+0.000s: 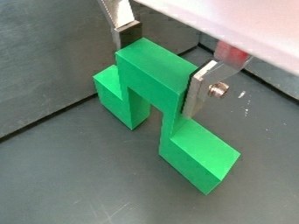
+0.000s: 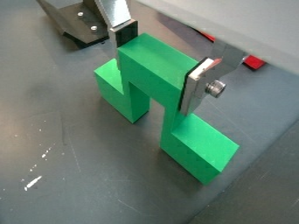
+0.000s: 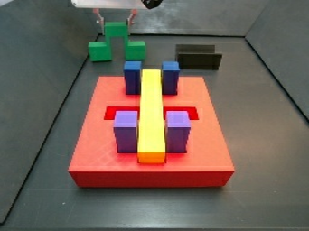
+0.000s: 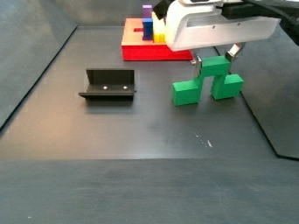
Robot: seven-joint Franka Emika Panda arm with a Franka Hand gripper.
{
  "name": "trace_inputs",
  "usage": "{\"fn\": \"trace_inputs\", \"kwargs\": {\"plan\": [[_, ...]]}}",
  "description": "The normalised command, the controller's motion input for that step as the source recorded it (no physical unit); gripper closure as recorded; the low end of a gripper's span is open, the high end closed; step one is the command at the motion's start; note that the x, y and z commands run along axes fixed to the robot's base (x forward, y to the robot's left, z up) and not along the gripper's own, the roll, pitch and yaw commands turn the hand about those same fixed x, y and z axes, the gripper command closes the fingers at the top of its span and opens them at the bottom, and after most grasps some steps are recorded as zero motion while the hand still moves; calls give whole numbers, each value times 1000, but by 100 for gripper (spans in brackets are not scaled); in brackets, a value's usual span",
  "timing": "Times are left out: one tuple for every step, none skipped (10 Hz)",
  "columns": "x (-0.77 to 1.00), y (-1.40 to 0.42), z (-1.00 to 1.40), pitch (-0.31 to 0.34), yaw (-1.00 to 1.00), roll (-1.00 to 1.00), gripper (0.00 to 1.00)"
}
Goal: Pick up the green object. Move up. Move to above the board. Insert the green object.
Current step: Pick up the green object, then move up.
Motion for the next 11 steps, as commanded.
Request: {"fn": "trace_inputs", "kwargs": {"plan": [[0,0,0,0,0,0,100],[0,0,0,0,0,0,100],[0,0,0,0,0,0,100],[0,0,0,0,0,0,100],[0,0,0,0,0,0,100],[0,0,0,0,0,0,100],[0,0,0,0,0,0,100],[0,0,833,0,0,0,100],[-71,-14,771,51,-1,-8,100],[-87,-8,586,70,-1,-7,100],[-17,6,223,30,-5,7,100]]}}
